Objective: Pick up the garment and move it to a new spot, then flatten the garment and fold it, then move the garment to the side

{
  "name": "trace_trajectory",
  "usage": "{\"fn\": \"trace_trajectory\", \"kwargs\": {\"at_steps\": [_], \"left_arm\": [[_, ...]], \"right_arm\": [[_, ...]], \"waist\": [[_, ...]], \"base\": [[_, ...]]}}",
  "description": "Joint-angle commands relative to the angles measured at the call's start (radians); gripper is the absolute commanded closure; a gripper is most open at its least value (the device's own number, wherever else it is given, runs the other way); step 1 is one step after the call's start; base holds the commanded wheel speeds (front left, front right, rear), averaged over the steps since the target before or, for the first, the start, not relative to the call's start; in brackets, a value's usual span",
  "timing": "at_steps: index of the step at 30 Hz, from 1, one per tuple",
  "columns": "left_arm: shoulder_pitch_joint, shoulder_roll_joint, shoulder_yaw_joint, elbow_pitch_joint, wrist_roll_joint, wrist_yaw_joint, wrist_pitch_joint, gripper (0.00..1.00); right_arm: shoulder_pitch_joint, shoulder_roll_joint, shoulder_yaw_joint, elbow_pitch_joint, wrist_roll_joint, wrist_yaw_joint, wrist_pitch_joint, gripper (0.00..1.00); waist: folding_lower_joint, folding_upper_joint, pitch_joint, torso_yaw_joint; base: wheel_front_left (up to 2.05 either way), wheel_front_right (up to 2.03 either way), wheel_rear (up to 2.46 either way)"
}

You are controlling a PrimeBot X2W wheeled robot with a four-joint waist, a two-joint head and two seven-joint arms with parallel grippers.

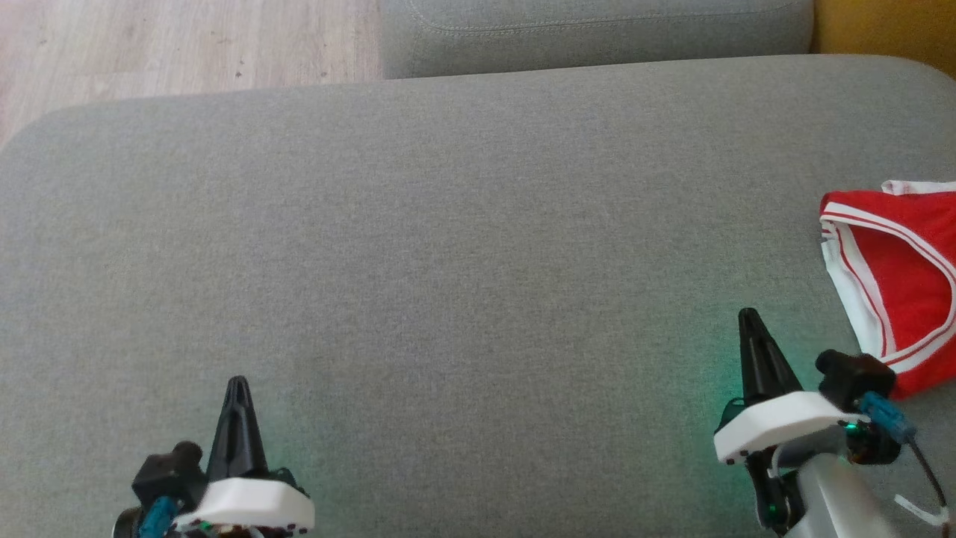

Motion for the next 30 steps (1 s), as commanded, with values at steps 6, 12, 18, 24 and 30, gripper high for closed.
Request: {"fn": "trace_trajectory", "kwargs": {"at_steps": [6, 12, 18, 24, 30], "left_arm": [[-0.034, 0.002, 0.018, -0.039, -0.086, -0.011, 0.017, 1.00], [-0.036, 0.002, 0.025, -0.044, -0.141, -0.018, 0.032, 1.00], [-0.039, 0.002, 0.034, -0.050, -0.206, -0.026, 0.049, 1.00], [-0.042, 0.002, 0.043, -0.055, -0.272, -0.034, 0.067, 1.00], [-0.044, 0.003, 0.051, -0.060, -0.338, -0.042, 0.084, 1.00]], "right_arm": [[-0.035, -0.003, -0.012, -0.052, 0.093, 0.000, 0.021, 1.00], [-0.030, -0.003, -0.017, -0.065, 0.151, 0.001, 0.034, 1.00], [-0.024, -0.003, -0.023, -0.080, 0.220, 0.001, 0.051, 1.00], [-0.018, -0.004, -0.030, -0.094, 0.290, 0.001, 0.069, 1.00], [-0.013, -0.004, -0.036, -0.108, 0.360, 0.001, 0.086, 1.00]], "waist": [[0.0000, -0.0001, -0.004, 0.000], [0.0000, -0.0001, -0.008, 0.000], [0.0000, -0.0001, -0.012, 0.000], [0.0000, -0.0001, -0.016, 0.000], [0.0000, -0.0001, -0.020, 0.000]], "base": [[0.00, 0.00, 0.00], [0.00, 0.00, 0.00], [0.00, 0.00, 0.00], [0.00, 0.00, 0.00], [0.00, 0.00, 0.00]]}}
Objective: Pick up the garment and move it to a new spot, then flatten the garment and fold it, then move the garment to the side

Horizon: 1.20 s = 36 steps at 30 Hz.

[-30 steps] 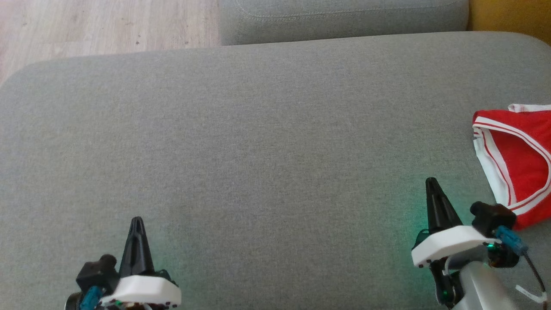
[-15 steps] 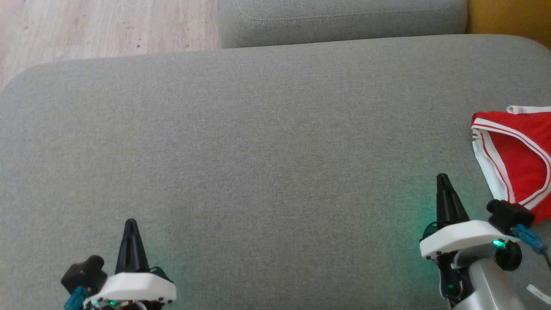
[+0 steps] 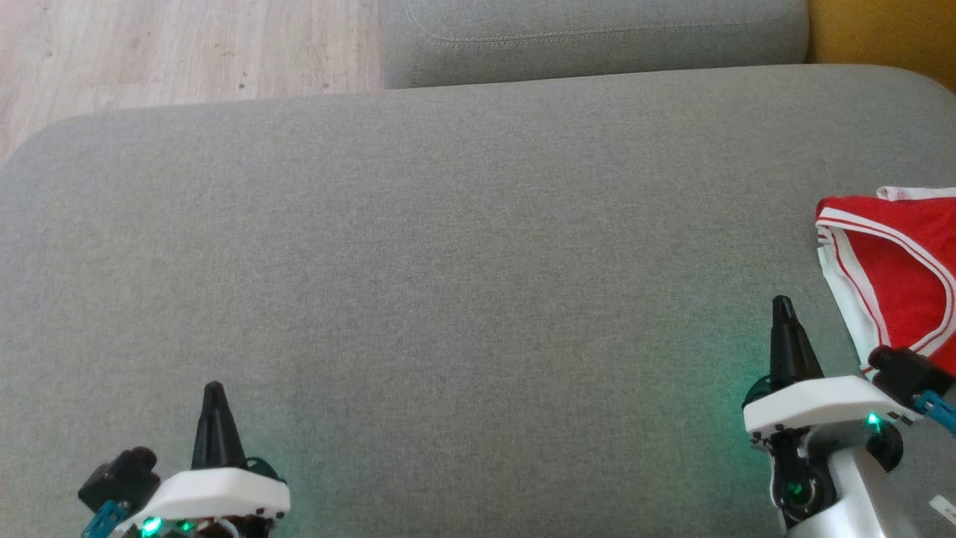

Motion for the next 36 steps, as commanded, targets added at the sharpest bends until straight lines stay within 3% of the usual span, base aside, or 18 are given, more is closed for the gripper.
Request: {"fn": "trace_trajectory", "kwargs": {"at_steps": [1, 36], "left_arm": [[-0.044, 0.003, 0.019, -0.035, -0.032, -0.007, 0.008, 1.00], [-0.060, 0.005, 0.069, -0.064, -0.404, -0.051, 0.108, 1.00]], "right_arm": [[-0.016, -0.004, -0.004, -0.043, 0.036, 0.001, 0.009, 1.00], [0.015, -0.004, -0.041, -0.123, 0.430, 0.002, 0.108, 1.00]], "waist": [[0.0000, -0.0001, -0.001, 0.000], [-0.0001, -0.0001, -0.024, 0.000]], "base": [[0.00, 0.00, 0.00], [0.00, 0.00, 0.00]]}}
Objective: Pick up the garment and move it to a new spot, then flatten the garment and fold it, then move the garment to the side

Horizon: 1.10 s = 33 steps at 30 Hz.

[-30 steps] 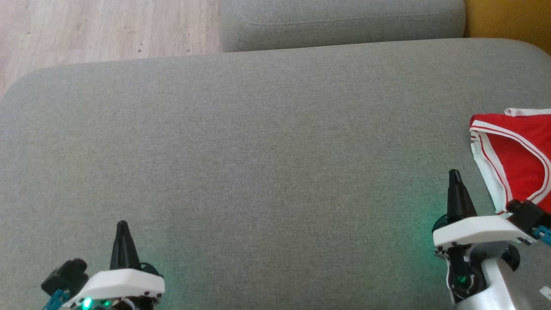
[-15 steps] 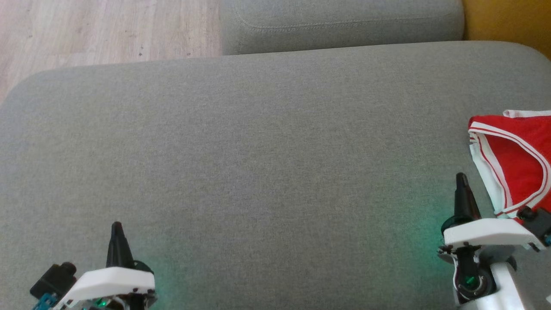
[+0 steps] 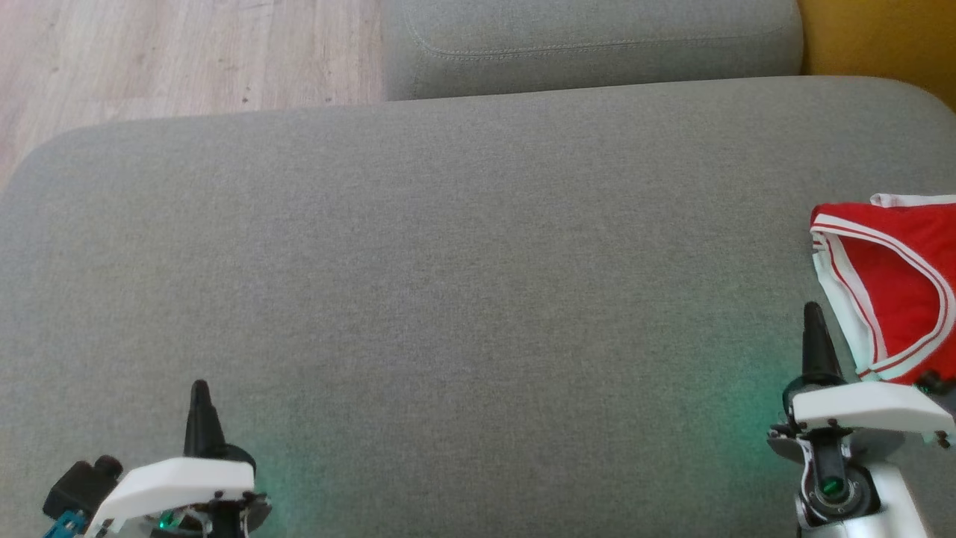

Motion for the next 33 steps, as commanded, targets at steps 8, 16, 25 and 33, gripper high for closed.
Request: {"fn": "trace_trajectory", "kwargs": {"at_steps": [8, 16, 25, 33], "left_arm": [[-0.050, 0.005, 0.042, -0.041, -0.108, -0.018, 0.028, 1.00], [-0.054, 0.006, 0.054, -0.048, -0.196, -0.029, 0.051, 1.00], [-0.059, 0.006, 0.068, -0.056, -0.306, -0.042, 0.081, 1.00], [-0.062, 0.006, 0.079, -0.062, -0.382, -0.051, 0.101, 1.00]], "right_arm": [[-0.009, -0.005, 0.001, -0.060, 0.116, 0.002, 0.034, 1.00], [-0.001, -0.005, -0.008, -0.079, 0.209, 0.003, 0.057, 1.00], [0.008, -0.005, -0.019, -0.102, 0.325, 0.003, 0.086, 1.00], [0.014, -0.005, -0.027, -0.119, 0.406, 0.003, 0.107, 1.00]], "waist": [[0.0000, -0.0001, -0.006, 0.000], [0.0000, -0.0001, -0.011, 0.000], [0.0000, -0.0001, -0.018, 0.000], [0.0000, -0.0001, -0.023, 0.000]], "base": [[0.00, 0.00, 0.00], [0.00, 0.00, 0.00], [0.00, 0.00, 0.00], [0.00, 0.00, 0.00]]}}
